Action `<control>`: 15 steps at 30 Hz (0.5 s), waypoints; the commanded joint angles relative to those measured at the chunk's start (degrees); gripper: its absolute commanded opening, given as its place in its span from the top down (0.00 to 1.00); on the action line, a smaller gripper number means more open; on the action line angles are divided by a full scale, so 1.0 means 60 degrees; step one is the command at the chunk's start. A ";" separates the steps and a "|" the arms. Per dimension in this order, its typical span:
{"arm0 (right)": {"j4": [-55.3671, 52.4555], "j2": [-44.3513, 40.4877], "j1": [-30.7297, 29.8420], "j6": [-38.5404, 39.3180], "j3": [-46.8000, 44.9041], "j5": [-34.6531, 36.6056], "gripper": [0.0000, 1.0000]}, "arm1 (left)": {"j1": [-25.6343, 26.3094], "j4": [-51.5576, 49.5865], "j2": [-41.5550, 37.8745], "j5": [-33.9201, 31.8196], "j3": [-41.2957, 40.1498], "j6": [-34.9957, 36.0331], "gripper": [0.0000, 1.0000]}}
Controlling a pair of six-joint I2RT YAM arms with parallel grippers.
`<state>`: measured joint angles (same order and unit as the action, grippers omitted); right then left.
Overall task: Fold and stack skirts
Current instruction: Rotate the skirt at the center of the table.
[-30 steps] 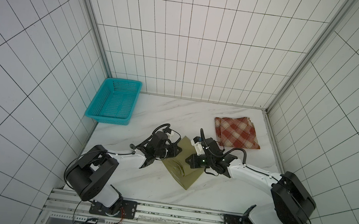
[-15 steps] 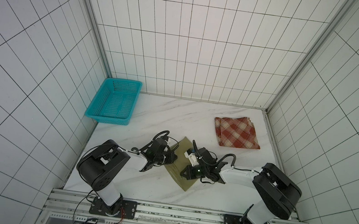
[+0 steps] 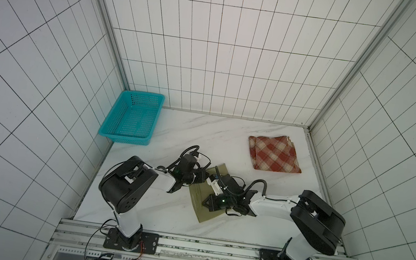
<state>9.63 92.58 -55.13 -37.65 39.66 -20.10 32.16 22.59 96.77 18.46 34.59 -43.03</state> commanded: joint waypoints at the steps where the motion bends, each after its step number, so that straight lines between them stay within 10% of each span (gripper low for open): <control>1: -0.1313 -0.1442 0.0268 0.0179 0.0563 0.0355 1.00 | -0.0015 -0.0401 -0.1263 -0.0032 0.0148 0.0217 1.00; 7: -0.1944 -0.2975 0.2147 0.1069 0.0634 0.0033 1.00 | 0.0481 -0.1741 -0.2785 0.0084 -0.0135 -0.0344 1.00; 15: -0.1996 -0.0827 0.3688 0.2613 0.1951 -0.0688 1.00 | 0.1580 -0.0587 -0.2556 -0.0183 -0.1553 -0.1704 1.00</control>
<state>-0.14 83.57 -33.69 -27.29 44.84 -21.37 40.14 16.86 79.75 18.57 27.09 -49.30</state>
